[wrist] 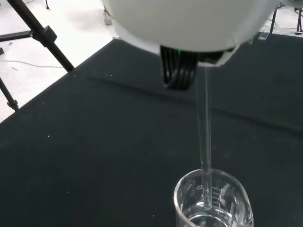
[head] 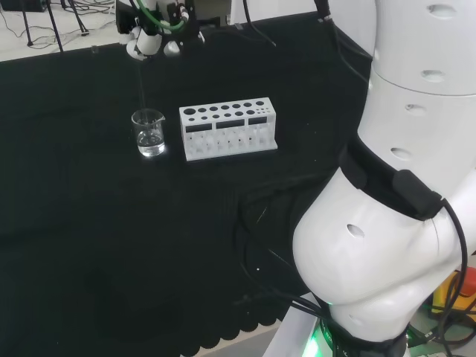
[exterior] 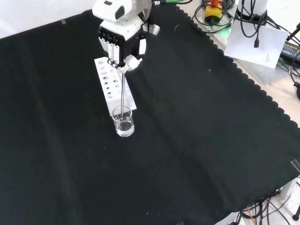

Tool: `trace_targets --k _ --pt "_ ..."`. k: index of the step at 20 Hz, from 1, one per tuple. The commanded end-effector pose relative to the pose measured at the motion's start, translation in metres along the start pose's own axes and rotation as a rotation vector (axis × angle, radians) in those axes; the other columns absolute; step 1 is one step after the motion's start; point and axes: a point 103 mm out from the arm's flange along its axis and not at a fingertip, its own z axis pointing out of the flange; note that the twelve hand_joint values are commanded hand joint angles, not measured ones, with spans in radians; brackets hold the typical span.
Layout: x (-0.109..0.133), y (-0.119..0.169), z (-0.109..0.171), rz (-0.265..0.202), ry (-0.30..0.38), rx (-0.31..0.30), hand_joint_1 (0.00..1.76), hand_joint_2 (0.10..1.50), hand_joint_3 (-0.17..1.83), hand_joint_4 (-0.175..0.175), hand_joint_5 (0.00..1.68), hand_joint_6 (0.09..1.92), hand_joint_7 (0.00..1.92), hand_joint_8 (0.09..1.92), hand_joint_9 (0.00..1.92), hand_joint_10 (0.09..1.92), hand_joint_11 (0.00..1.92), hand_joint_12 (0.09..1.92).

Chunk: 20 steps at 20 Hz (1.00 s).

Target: Stir in the beaker to the left of the white test tube rack with the glass rod.

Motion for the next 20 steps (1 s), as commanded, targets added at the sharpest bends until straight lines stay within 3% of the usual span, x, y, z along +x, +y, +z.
trace_targets --k 1,15,20 --pt "-0.001 0.006 0.02 0.003 -0.004 0.017 1.34 0.49 0.93 -0.175 1.34 0.46 1.38 0.85 1.71 0.55 1.74 0.33" --pt "-0.001 0.023 0.045 -0.002 0.0 0.047 1.34 0.49 0.93 -0.175 1.34 0.46 1.38 0.85 1.71 0.54 1.75 0.32" --pt "-0.019 0.022 0.044 0.019 0.012 0.051 1.34 0.49 0.93 -0.175 1.34 0.46 1.38 0.85 1.71 0.54 1.75 0.32"
